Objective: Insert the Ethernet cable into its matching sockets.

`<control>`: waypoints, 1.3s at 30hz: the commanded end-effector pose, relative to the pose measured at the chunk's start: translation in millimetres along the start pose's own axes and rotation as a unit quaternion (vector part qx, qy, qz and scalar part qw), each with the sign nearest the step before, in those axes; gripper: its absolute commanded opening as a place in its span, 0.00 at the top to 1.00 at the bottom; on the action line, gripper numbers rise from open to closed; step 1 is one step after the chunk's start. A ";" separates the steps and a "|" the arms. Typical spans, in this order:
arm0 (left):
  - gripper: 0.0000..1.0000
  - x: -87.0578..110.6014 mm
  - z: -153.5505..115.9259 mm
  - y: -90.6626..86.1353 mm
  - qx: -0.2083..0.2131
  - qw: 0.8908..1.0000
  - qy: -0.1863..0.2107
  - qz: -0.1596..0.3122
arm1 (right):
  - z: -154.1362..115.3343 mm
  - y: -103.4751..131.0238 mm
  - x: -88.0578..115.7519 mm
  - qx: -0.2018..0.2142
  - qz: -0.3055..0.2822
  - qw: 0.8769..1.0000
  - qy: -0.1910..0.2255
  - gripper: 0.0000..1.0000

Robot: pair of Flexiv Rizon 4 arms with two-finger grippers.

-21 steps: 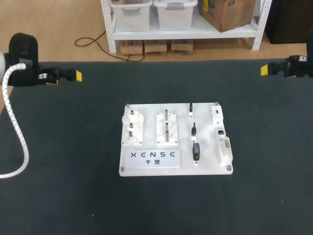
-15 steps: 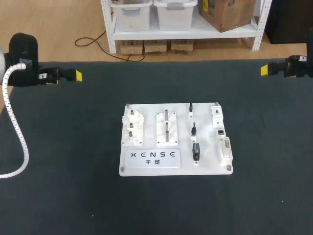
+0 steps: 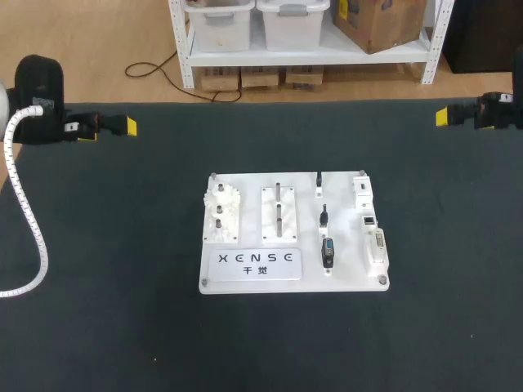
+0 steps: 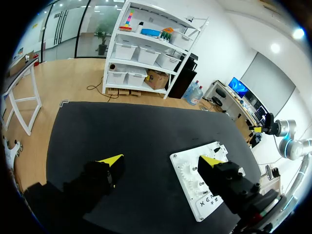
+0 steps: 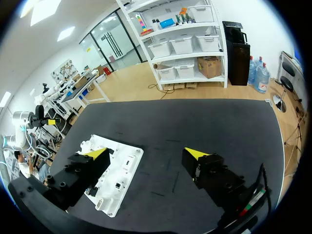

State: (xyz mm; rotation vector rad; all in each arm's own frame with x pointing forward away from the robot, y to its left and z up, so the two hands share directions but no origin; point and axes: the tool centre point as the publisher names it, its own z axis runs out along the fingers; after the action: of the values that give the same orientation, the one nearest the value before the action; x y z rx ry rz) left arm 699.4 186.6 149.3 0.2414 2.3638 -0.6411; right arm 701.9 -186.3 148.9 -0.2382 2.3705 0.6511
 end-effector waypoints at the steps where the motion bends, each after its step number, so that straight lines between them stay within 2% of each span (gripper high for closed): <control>1: 0.00 -11.1 3.5 -7.6 0.011 0.998 0.000 0.060 | -0.6 0.7 0.1 0.002 0.000 1.000 0.000 0.00; 4: 0.00 -18.2 10.4 -22.6 0.061 0.990 -0.017 0.126 | -0.6 0.7 0.1 0.002 0.000 1.000 0.000 0.00; 7: 0.00 -23.3 20.2 -37.3 0.116 0.973 -0.031 0.195 | -0.6 0.7 0.1 0.002 0.000 1.000 0.000 0.00; 10: 0.00 -24.2 32.0 -51.4 0.178 0.951 -0.042 0.250 | -0.6 0.7 0.1 0.002 0.000 1.000 0.000 0.00; 12: 0.00 -19.2 41.0 -67.1 0.221 0.932 -0.052 0.281 | -0.6 0.7 0.1 0.002 0.000 1.000 0.000 0.00; 14: 0.00 -11.9 51.1 -83.0 0.249 0.915 -0.045 0.315 | -0.6 0.7 0.1 0.002 0.000 1.000 0.000 0.00; 17: 0.00 -0.3 63.9 -101.7 0.296 0.890 -0.053 0.343 | -0.6 0.7 0.1 0.002 0.000 1.000 0.000 0.00; 21: 0.00 12.0 73.2 -120.1 0.330 0.860 -0.066 0.383 | -0.6 0.7 0.1 0.002 0.000 1.000 0.000 0.00; 25: 0.00 25.1 78.8 -132.3 0.354 0.838 -0.078 0.408 | -0.6 0.7 0.1 0.002 0.000 1.000 0.000 0.00; 30: 0.00 40.2 84.0 -145.1 0.375 0.829 -0.077 0.408 | -0.6 0.7 0.1 0.002 0.000 1.000 0.000 0.00; 33: 0.00 50.5 83.1 -155.0 0.369 0.826 -0.075 0.420 | -0.6 0.7 0.1 0.002 0.000 1.000 0.000 0.00; 37: 0.00 62.9 83.0 -162.3 0.356 0.829 -0.073 0.424 | -0.6 0.7 0.1 0.002 0.000 1.000 0.000 0.00; 39: 0.00 68.1 84.4 -164.9 0.344 0.836 -0.065 0.424 | -0.6 0.7 0.1 0.002 0.000 1.000 0.000 0.00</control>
State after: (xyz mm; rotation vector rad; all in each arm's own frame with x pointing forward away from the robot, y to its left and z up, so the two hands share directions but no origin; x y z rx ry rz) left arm 644.0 3.6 118.4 1.4713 1.5771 -0.9441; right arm 702.0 -186.3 148.9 -0.2381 2.3707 0.6509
